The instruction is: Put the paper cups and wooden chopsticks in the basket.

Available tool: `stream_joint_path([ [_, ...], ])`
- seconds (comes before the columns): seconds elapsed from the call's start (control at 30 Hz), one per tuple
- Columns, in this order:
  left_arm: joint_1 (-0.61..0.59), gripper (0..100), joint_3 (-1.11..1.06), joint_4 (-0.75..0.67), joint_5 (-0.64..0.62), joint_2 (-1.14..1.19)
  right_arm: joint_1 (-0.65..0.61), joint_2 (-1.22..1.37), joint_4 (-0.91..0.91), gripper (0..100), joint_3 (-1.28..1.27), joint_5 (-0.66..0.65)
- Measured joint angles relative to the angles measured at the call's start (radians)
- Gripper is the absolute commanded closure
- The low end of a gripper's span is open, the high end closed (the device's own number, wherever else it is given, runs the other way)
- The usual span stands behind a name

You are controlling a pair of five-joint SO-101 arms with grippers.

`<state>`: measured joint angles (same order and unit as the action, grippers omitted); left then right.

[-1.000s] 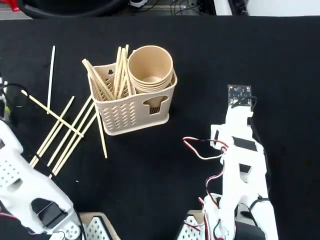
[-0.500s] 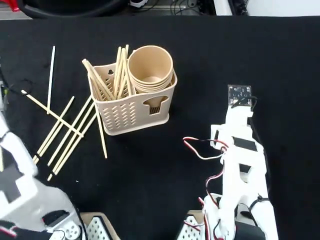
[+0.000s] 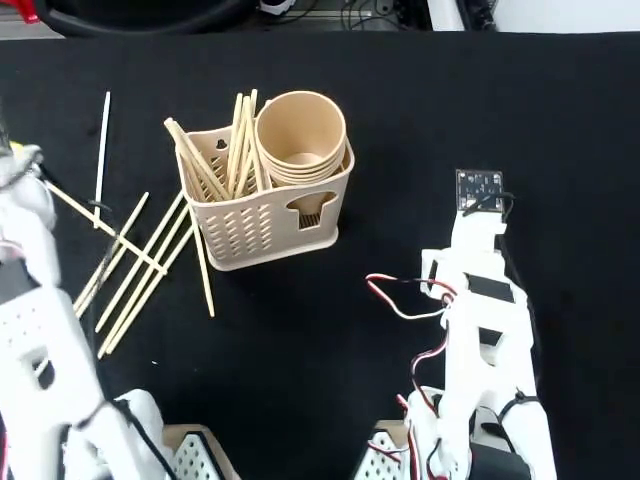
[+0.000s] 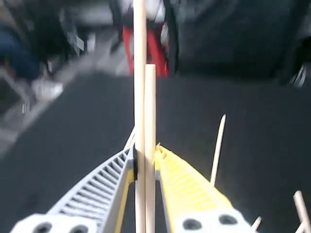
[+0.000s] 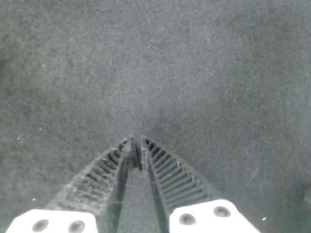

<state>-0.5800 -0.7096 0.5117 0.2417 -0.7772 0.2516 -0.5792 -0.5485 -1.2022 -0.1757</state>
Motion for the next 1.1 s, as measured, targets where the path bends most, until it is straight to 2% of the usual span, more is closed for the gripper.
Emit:
stream_joint_path([
  [0.13,0.054,97,-0.080,-0.071,-0.037,-0.150,0.000,0.000,0.000,97.7,0.000,0.000],
  [0.4,0.106,97,-0.169,-0.245,-0.236,-0.361,0.000,0.000,0.000,97.7,0.000,0.000],
  [0.63,0.238,97,-0.169,-0.342,-0.290,-0.453,0.000,0.000,0.000,97.7,0.000,0.000],
  [0.9,0.414,97,-0.089,-0.347,-0.290,-0.442,0.000,0.000,0.000,97.7,0.000,0.000],
  [1.1,0.500,97,0.037,-0.212,-0.298,-0.382,0.000,0.000,0.000,97.7,0.000,0.000],
])
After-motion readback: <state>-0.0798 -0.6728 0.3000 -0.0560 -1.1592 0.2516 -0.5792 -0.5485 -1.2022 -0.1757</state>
